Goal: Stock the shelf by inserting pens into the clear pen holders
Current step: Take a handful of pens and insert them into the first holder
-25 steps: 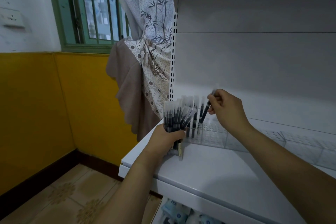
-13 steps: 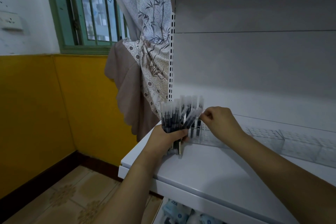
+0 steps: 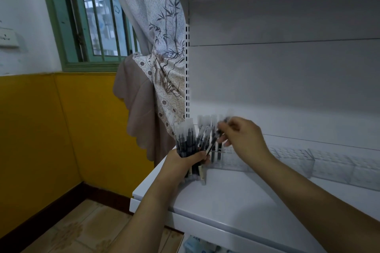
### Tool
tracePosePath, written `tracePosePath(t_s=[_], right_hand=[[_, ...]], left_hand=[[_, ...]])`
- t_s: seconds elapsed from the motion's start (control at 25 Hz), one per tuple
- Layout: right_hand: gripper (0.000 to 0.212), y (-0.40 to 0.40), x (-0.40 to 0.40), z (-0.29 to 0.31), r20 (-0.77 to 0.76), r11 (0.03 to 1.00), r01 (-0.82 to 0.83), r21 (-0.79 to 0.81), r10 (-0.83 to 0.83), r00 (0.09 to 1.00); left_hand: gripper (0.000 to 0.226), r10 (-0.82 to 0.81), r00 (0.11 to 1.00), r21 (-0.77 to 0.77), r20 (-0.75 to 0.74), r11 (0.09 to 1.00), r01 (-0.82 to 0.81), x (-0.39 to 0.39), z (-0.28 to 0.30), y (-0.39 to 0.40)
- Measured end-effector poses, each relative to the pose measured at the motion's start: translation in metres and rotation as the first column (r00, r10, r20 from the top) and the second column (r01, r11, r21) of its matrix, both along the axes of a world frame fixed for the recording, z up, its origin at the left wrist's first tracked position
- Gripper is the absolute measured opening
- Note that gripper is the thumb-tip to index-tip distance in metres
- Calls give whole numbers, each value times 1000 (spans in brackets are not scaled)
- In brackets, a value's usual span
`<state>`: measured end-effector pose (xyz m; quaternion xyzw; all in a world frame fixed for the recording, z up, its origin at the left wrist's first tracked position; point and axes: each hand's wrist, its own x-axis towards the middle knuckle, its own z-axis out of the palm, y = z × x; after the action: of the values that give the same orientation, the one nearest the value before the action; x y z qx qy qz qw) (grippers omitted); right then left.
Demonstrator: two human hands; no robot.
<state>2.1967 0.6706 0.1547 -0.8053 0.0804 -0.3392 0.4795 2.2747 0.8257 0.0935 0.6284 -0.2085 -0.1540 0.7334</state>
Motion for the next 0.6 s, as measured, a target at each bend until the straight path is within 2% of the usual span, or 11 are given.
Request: tracePosePath(t_s=[0.08,0.12,0.28,0.6], right_hand=[[19,-10,-1,7,138,998,60,-13,-57,989],[19,-14,0,9,156,996,69,-56,-60,986],[20,-20,5,2,54,966,60,-252,-48,997],[27,-20,18,13,13,958,25,-286,-22,1000]], left_hand=[[25,34,999,31,2,999,-34,4,-3,-1],[26,56,998,42,0,998,-56,6,-4,-1],[22,93,996,44,-11,995,-93,8,-6,-1],[13,21,1000,-22,12,1000,-21,6,-5,0]])
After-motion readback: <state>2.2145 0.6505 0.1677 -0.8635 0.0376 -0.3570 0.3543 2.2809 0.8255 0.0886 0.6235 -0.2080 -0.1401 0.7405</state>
